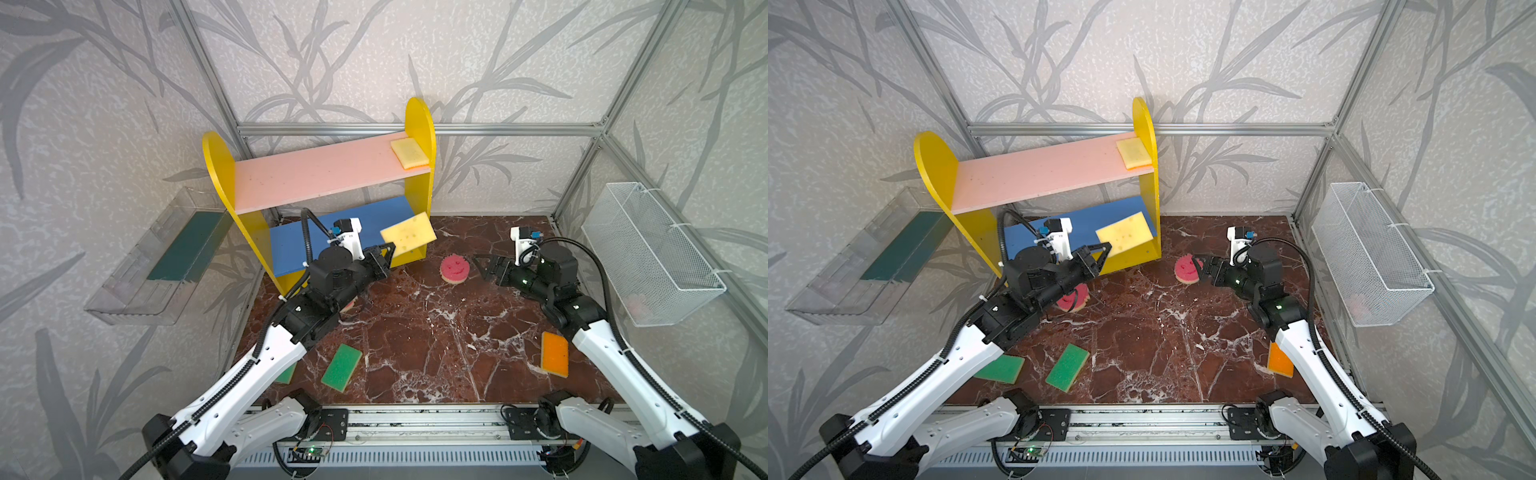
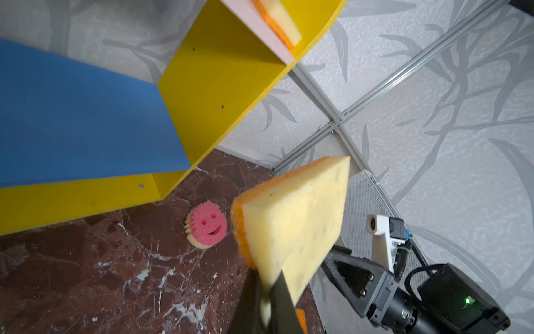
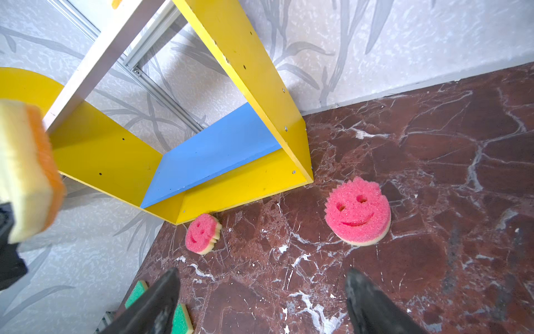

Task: Place and organize the cleaning sponges onto the shelf
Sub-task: 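Raise the yellow sponge to the pink shelf with the left gripper while right withdraws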

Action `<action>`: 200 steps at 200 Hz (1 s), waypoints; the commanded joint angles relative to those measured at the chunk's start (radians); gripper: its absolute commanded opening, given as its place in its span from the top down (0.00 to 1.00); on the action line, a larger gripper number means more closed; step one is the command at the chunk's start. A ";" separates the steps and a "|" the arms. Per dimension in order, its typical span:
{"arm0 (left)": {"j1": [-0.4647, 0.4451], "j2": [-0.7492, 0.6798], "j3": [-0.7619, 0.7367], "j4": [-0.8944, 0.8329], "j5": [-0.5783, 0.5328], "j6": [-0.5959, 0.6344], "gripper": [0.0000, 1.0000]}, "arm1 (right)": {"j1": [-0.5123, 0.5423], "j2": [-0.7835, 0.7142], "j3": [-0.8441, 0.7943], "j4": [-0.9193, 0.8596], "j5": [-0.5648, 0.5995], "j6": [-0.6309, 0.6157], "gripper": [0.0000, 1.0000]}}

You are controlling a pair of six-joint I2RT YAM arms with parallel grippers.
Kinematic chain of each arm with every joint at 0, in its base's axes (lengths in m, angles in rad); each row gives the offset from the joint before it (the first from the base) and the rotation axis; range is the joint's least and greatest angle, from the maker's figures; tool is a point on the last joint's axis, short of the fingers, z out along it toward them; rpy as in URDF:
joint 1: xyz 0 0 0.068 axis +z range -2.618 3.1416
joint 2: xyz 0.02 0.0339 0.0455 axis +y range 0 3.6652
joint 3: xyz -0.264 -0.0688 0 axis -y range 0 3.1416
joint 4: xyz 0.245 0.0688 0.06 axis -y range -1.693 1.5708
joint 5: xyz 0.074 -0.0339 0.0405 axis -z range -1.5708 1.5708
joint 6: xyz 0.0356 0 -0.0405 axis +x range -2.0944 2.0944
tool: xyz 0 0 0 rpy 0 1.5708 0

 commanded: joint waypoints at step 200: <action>0.271 0.555 0.783 -0.188 -0.140 -0.153 0.91 | -0.002 0.133 -0.062 0.127 -0.034 0.001 0.12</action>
